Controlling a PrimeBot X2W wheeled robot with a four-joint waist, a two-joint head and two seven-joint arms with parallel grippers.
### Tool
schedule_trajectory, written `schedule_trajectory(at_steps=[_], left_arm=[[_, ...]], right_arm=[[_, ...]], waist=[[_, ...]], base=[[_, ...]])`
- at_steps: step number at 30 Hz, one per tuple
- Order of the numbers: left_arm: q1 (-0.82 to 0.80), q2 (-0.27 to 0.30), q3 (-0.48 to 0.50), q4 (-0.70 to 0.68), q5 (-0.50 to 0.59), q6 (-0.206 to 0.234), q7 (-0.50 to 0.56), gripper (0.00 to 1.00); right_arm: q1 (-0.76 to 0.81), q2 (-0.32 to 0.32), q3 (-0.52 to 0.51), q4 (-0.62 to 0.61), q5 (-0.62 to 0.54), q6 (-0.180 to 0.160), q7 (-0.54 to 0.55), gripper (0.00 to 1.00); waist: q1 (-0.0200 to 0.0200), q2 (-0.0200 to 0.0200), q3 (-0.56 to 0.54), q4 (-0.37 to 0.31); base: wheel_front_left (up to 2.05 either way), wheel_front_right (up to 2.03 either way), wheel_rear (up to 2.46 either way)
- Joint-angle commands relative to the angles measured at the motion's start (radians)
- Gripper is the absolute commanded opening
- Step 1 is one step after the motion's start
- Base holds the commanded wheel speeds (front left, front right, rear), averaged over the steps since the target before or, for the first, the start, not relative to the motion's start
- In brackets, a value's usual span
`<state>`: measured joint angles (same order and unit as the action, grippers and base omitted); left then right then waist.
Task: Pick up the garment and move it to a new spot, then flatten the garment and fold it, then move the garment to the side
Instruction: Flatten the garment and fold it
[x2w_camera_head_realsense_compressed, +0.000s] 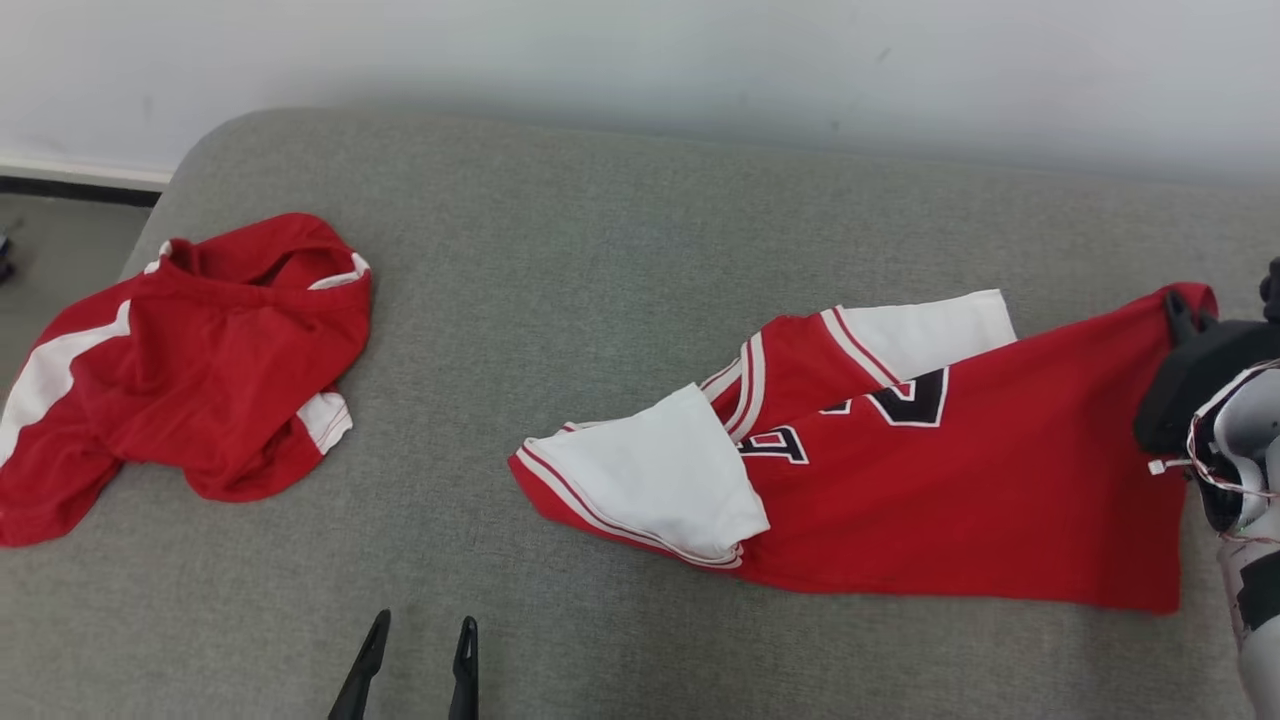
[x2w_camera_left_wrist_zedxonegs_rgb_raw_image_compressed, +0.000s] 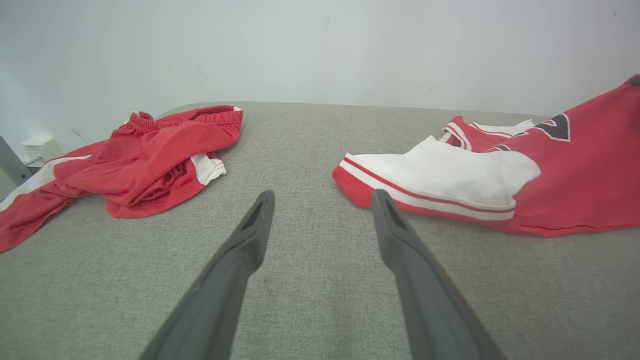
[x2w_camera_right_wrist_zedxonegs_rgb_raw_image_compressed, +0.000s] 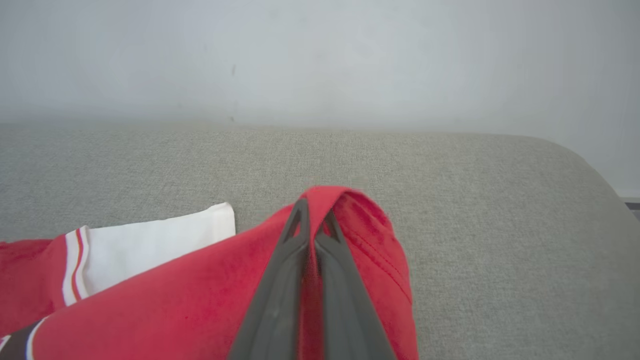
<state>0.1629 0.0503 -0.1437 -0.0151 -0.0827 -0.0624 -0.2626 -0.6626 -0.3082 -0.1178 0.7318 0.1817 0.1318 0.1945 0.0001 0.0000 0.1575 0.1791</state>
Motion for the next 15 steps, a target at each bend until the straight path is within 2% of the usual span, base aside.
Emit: schedule_trajectory(at_steps=[1, 7, 8, 9, 15], left_arm=[[-0.015, 0.0, -0.007, -0.01, -0.002, 0.0, -0.003, 1.0], [-0.028, 0.0, -0.033, -0.034, -0.003, 0.009, -0.003, 1.0], [-0.029, 0.0, -0.038, -0.036, -0.004, 0.01, -0.003, 1.0], [-0.03, 0.0, -0.041, -0.036, -0.005, 0.013, -0.003, 1.0], [-0.023, 0.0, -0.041, -0.035, -0.013, 0.026, -0.003, 1.0]], right_arm=[[-0.028, -0.018, 0.005, 0.013, -0.015, -0.002, -0.016, 0.0], [-0.092, -0.028, -0.021, 0.07, -0.043, -0.002, -0.067, 0.0], [-0.099, -0.03, -0.025, 0.082, -0.049, -0.002, -0.074, 0.27], [-0.104, -0.029, -0.029, 0.097, -0.053, -0.002, -0.072, 0.98], [-0.082, -0.019, -0.04, 0.139, -0.06, -0.002, -0.118, 1.0]], waist=[[-0.0001, 0.0, 0.033, 0.046], [-0.0001, 0.0, 0.067, 0.093], [-0.0001, 0.0, 0.07, 0.098], [-0.0001, 0.0, 0.071, 0.101], [-0.0001, 0.0, 0.044, 0.094]], base=[[0.0, 0.0, 0.0], [0.0, 0.0, 0.0], [0.0, 0.0, 0.0], [0.0, 0.0, 0.0], [0.0, 0.0, 0.0]])
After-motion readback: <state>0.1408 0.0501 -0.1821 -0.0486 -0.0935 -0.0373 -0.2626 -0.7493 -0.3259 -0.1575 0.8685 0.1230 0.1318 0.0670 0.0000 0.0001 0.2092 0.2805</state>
